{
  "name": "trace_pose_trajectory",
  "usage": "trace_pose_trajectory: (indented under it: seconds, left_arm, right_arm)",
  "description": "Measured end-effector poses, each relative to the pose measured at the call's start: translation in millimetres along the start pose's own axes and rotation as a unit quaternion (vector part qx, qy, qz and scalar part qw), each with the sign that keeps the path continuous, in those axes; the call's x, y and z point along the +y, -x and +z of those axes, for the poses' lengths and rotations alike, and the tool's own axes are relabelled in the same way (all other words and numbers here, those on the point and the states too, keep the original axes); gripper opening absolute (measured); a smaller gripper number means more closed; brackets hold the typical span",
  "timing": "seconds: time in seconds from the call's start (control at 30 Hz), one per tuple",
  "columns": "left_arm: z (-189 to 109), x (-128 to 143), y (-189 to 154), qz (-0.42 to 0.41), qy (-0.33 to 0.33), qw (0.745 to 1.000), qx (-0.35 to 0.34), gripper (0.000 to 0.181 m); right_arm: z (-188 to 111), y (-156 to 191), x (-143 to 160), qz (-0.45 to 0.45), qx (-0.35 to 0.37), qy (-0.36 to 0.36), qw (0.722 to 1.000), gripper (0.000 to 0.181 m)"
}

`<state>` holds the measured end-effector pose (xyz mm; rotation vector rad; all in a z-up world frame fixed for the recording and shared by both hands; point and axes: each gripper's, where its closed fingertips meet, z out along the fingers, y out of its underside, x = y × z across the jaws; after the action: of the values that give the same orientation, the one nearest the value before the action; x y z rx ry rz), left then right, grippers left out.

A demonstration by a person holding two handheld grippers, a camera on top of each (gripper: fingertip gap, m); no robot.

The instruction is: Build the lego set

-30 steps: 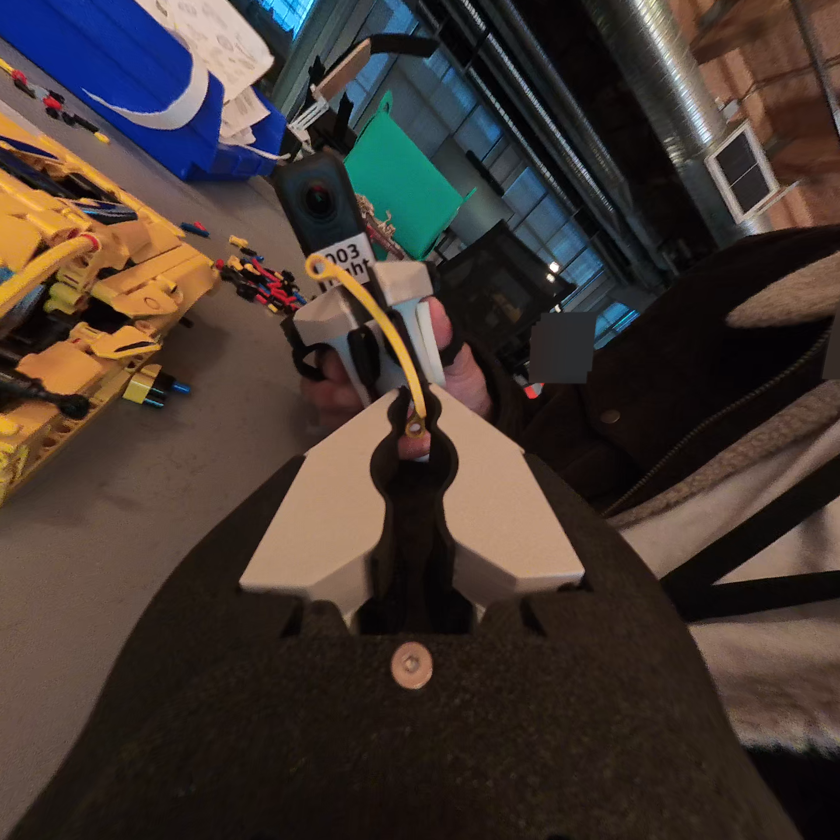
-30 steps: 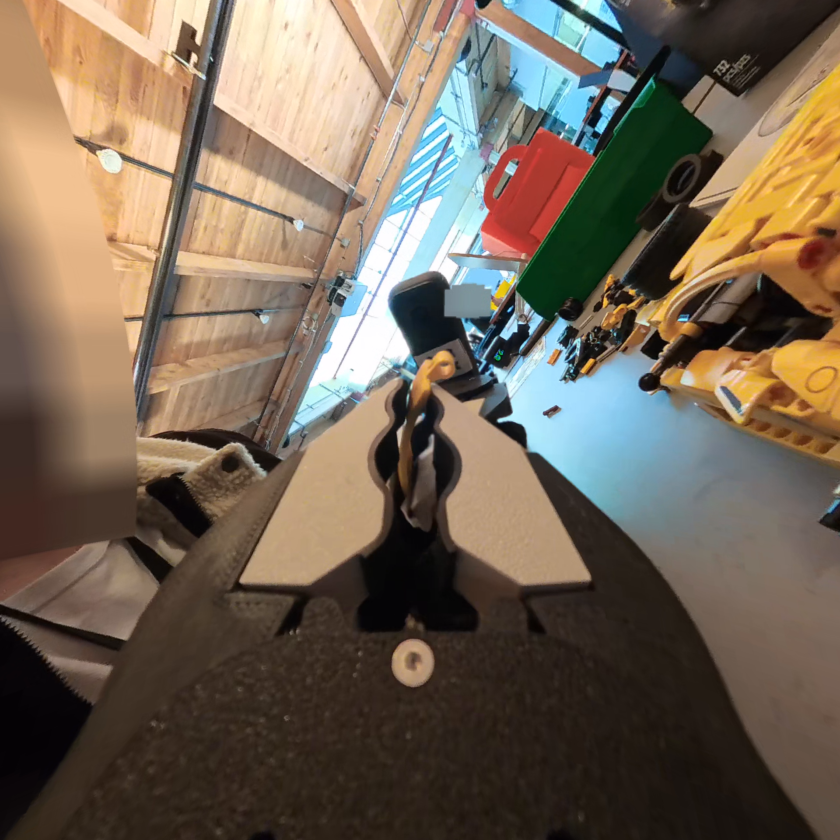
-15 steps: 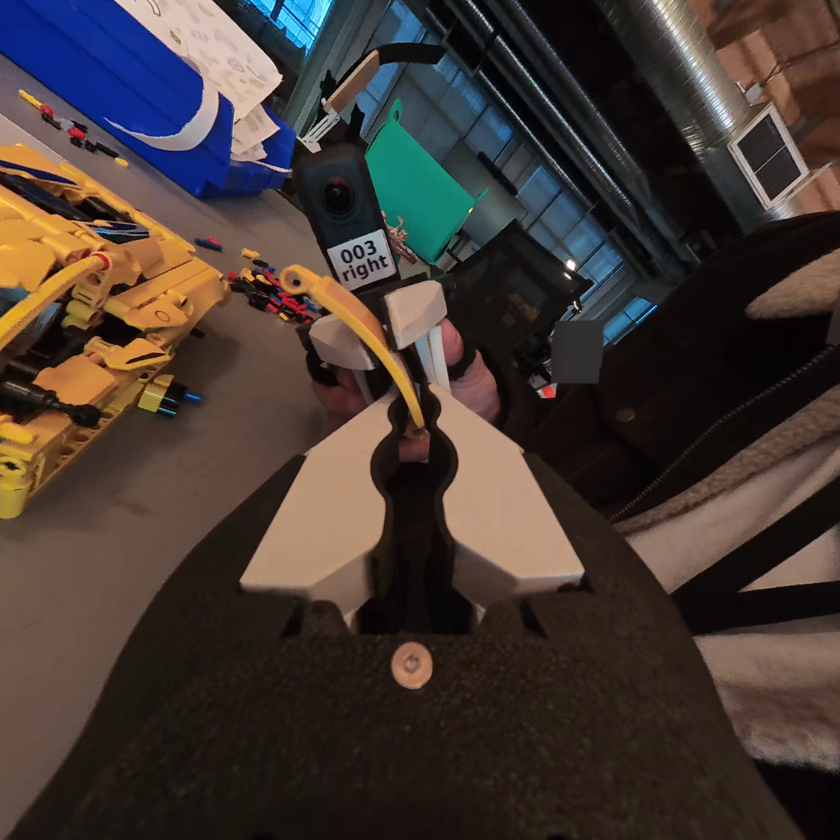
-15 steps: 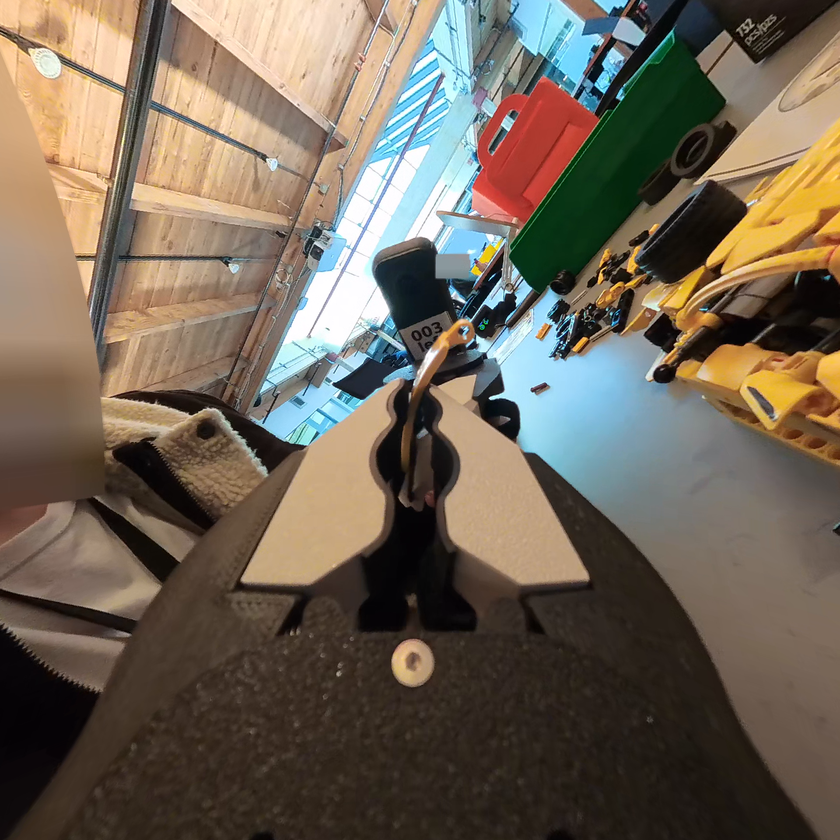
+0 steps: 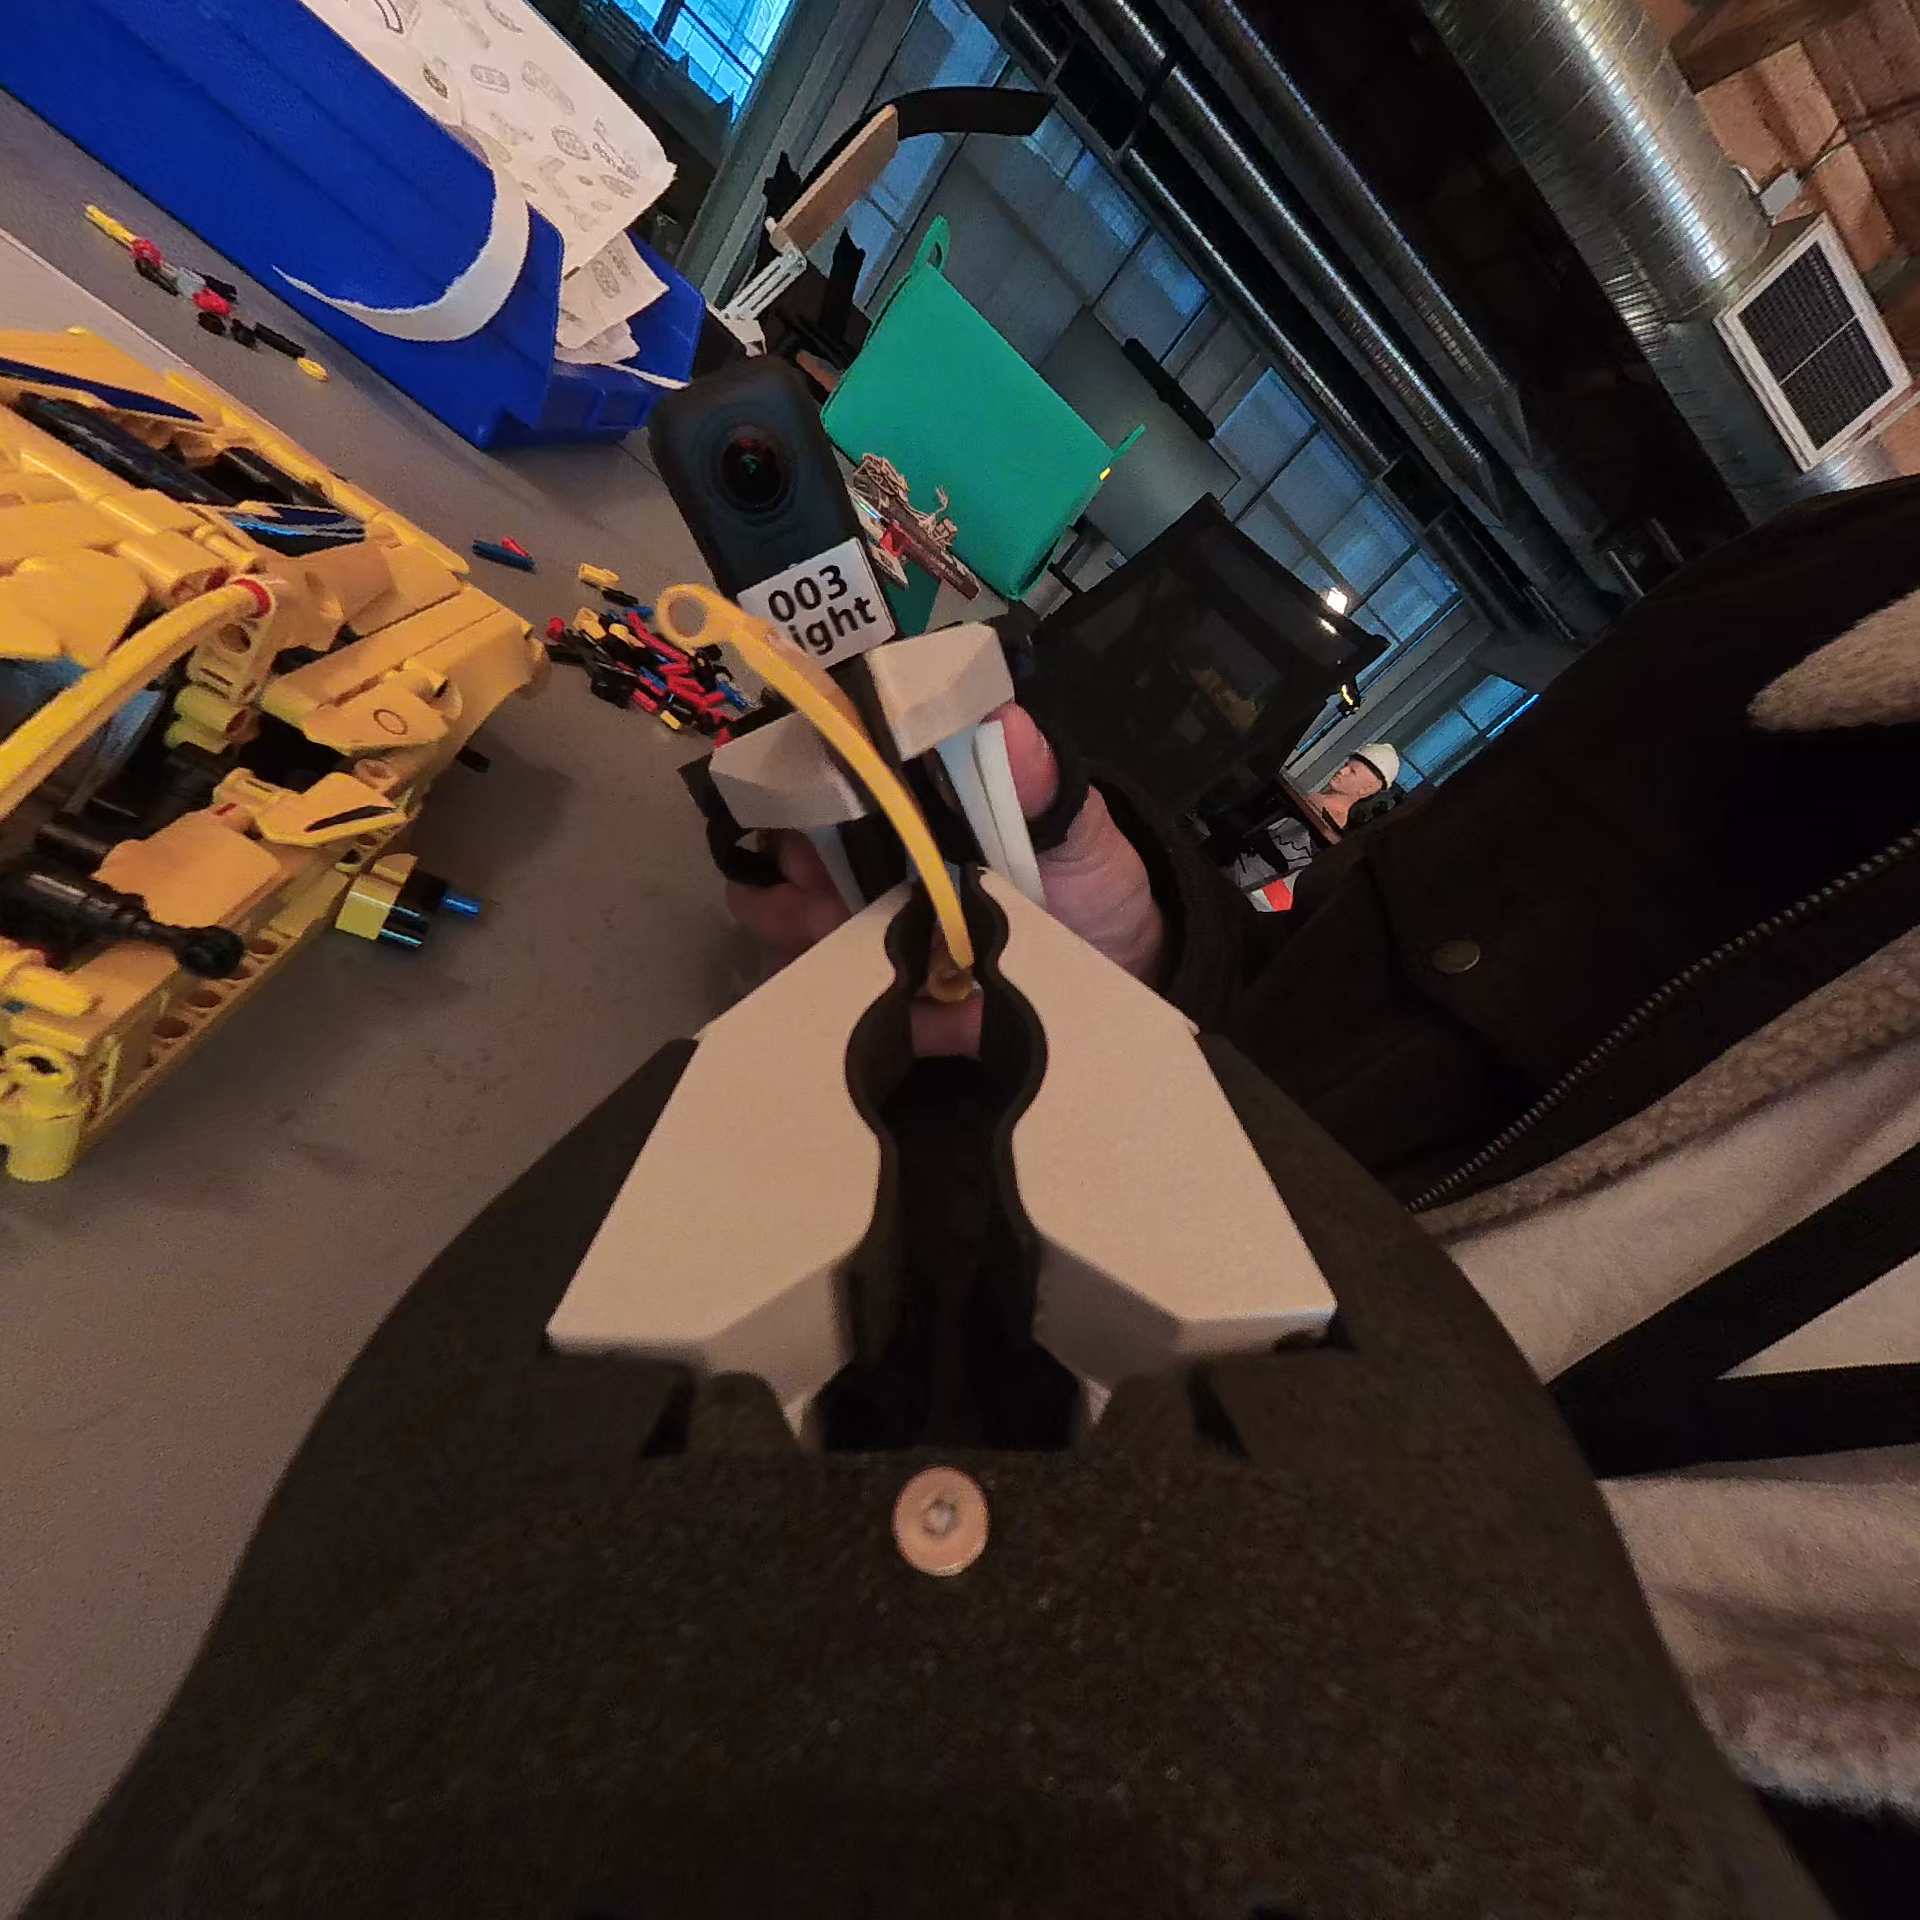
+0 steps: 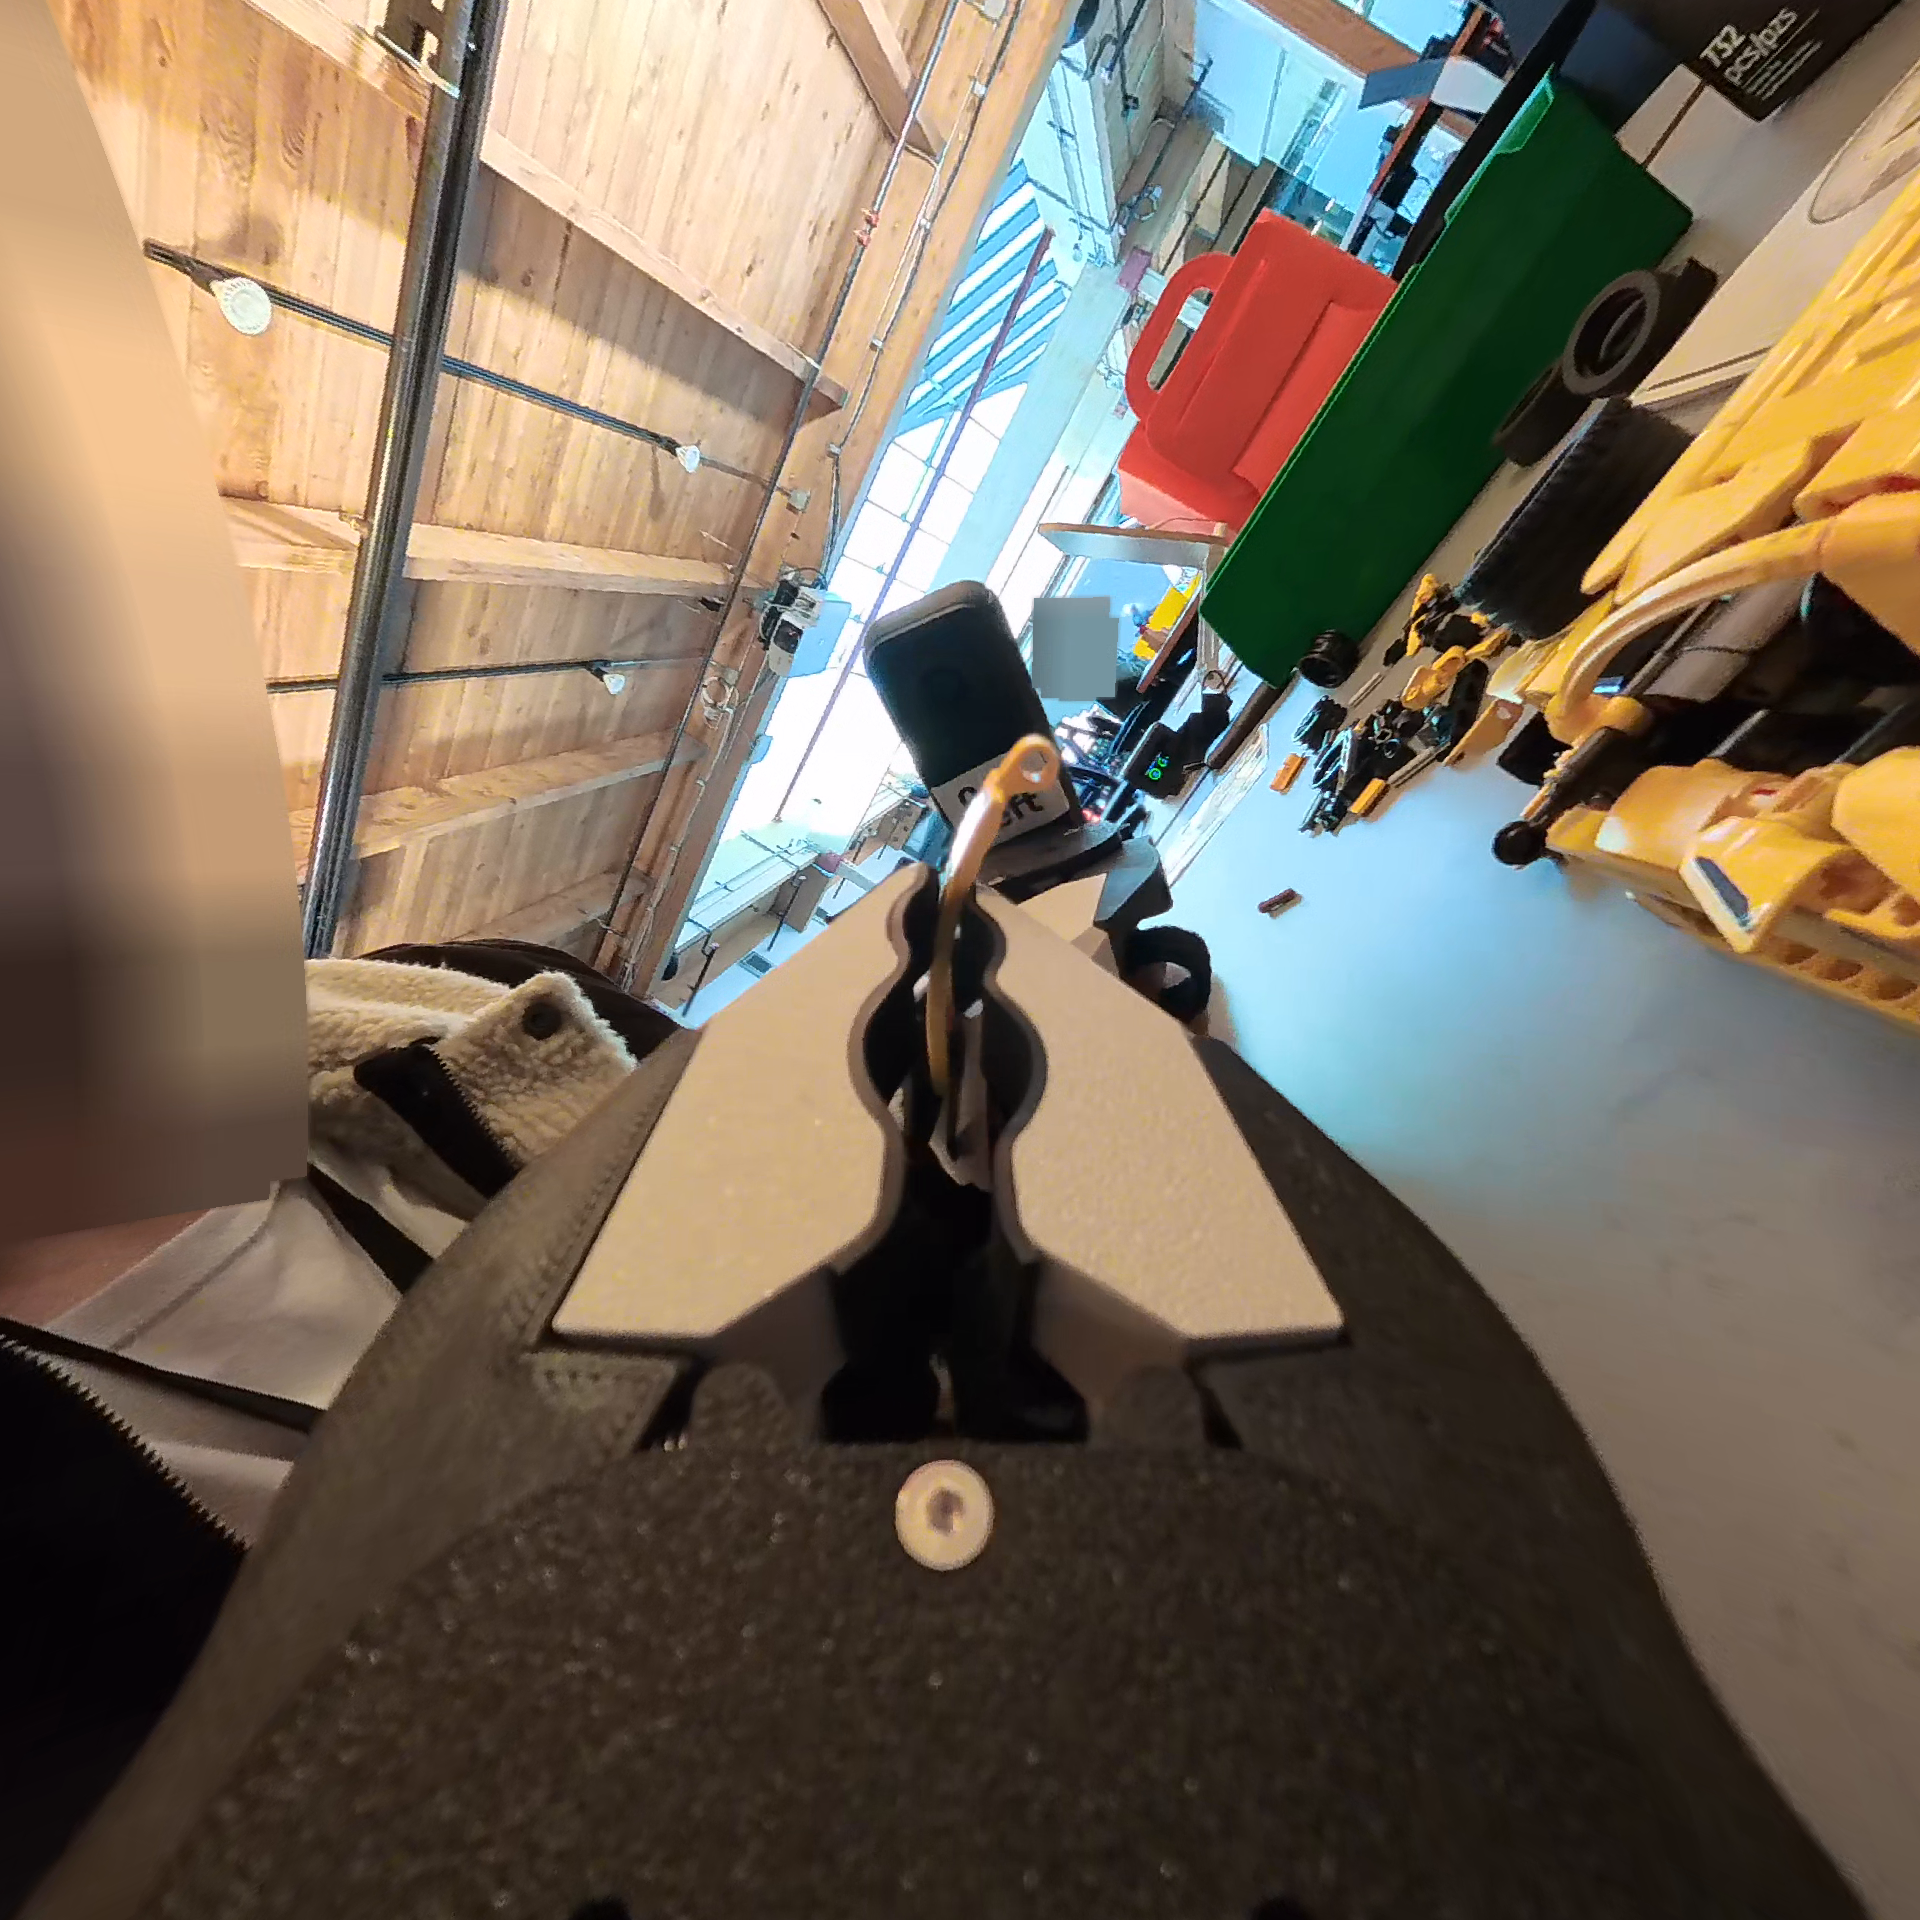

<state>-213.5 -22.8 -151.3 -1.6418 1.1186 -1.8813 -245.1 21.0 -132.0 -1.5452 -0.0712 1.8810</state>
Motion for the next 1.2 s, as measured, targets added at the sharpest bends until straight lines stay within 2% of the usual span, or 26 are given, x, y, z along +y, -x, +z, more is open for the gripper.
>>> trace_pose_trajectory:
  seconds: [0.33,0.53,0.87,1.0,1.2]
  left_arm:
    - [2,3,-3,0.010,0.009,1.000,0.002,0.006]
    - [4,7,-3,0.023,0.023,0.999,-0.006,0.006]
    - [0,3,-4,0.024,0.010,1.000,-0.004,0.005]
    - [1,5,-3,0.026,0.015,1.000,-0.006,0.004]
    - [6,10,0,0.047,0.033,0.998,-0.031,0.005]
  right_arm:
    - [-1,3,-2,0.004,-0.012,-0.006,1.000,0.001]
    - [-6,3,-9,0.049,-0.045,-0.027,0.997,0.001]
    - [-1,2,-5,-0.007,-0.008,-0.016,1.000,0.009]
    - [3,0,3,-0.022,0.010,0.011,1.000,0.005]
    - [0,-3,1,-0.007,0.024,0.004,1.000,0.000]
